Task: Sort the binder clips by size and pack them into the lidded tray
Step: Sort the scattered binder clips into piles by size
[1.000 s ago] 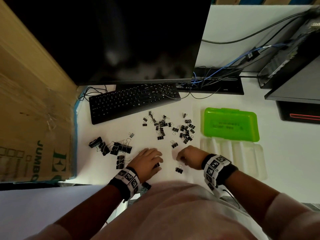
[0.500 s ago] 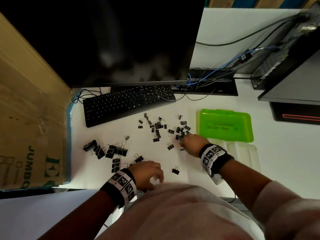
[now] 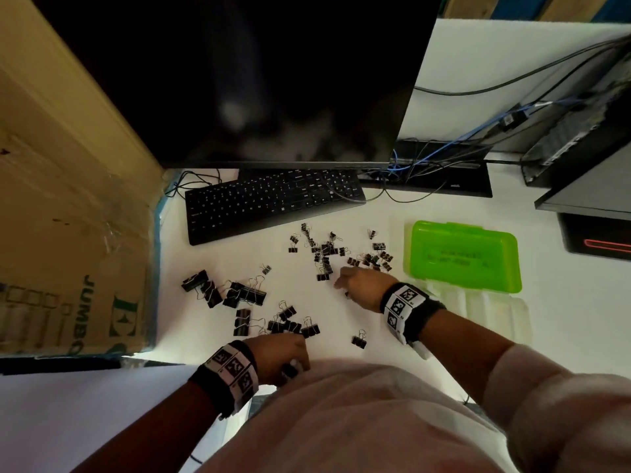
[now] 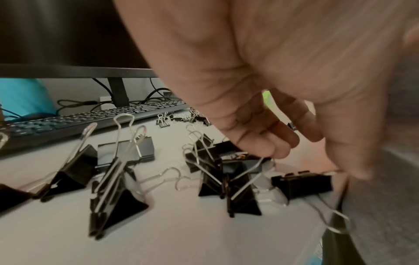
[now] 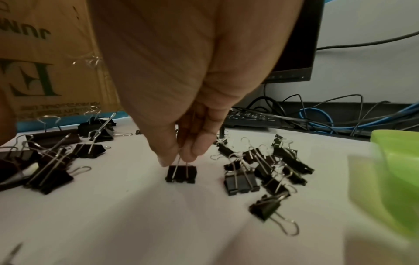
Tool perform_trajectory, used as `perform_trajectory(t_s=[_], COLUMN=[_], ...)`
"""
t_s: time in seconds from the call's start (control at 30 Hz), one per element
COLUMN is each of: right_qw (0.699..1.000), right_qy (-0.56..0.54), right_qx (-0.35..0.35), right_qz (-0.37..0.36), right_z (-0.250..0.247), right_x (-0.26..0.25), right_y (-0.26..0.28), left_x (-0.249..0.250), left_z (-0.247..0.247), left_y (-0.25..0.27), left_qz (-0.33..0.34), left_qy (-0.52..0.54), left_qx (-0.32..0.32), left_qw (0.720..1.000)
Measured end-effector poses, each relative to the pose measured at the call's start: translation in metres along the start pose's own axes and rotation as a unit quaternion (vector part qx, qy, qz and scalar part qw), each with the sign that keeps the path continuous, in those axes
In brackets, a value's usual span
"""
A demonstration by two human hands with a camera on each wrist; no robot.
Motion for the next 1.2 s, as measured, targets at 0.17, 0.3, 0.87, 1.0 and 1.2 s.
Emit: perform_trajectory(t_s=[0.17, 0.3, 0.87, 1.0, 1.2], right_qw=[0.999, 0.992, 0.987, 0.992, 0.995], right_qy=[-0.038, -0.125, 0.006, 0.019, -0.035], right_qx=[-0.012, -0.011, 0.043, 0.051, -0.02], right_qz=[0.023, 0.016, 0.153, 0.116, 0.089], right_z=[0.015, 0.016, -0.014, -0.009, 0.01], right_x=[0.009, 0.008, 0.065, 0.051, 0.039], right_y=[0.001, 0.012, 0.022, 0.018, 0.023], left_x=[-0.016, -0.027, 0.03, 0.026, -0.071], left_z=[-0.011, -0.024, -0.065, -0.066, -0.114], left_y=[0.002, 0.001, -0.111, -0.103, -0.058], left_qz=[-0.026, -0.035, -0.059, -0.027, -0.224], left_qy=[0.018, 0.01, 0.071, 0.108, 0.147], left_qx=[0.033, 0.056, 0.098, 0.134, 0.344], left_qw=[0.999, 0.998, 0.991, 0.985, 0.9])
Point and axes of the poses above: each hand's wrist, its own y-axis away from the middle knuckle, its own z-axis out of the palm, x = y × z, the point moved 10 cm from there along -y, towards the middle knuckle, and after that the axes turned 11 degrees about -y, right-handed, at the moved point
